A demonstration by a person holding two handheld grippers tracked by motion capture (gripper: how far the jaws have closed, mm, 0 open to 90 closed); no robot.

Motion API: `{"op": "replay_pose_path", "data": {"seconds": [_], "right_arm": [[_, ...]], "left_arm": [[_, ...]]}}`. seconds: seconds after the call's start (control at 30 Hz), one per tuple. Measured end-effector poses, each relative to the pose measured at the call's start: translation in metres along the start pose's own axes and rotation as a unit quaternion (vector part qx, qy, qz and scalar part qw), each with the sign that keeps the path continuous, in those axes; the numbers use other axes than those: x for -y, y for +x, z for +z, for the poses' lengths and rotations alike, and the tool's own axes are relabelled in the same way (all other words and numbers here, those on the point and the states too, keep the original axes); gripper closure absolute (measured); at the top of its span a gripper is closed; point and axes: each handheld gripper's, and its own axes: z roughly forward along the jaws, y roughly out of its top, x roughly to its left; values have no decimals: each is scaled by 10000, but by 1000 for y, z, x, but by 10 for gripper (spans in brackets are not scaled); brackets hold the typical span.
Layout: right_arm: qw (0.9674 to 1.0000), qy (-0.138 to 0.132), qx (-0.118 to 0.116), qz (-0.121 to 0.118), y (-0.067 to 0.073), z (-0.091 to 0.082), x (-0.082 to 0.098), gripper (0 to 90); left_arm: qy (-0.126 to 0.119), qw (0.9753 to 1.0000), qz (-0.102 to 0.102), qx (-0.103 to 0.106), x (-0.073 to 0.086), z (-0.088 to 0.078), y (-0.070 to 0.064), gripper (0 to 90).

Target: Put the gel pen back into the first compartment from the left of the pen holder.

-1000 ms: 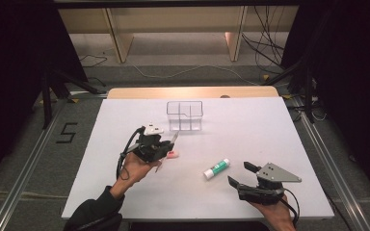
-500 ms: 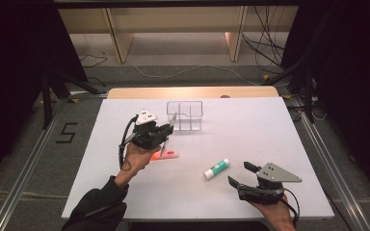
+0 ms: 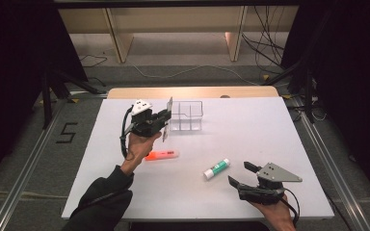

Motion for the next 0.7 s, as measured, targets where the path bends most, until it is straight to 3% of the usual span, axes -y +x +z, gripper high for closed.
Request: {"op": "replay_pose_path", "data": {"seconds": [0.7], "right_arm": [[10000, 3, -6, -22, -1, 0, 1, 256]], "left_arm": [[-428, 9987, -223, -154, -12, 26, 10, 792]]}}
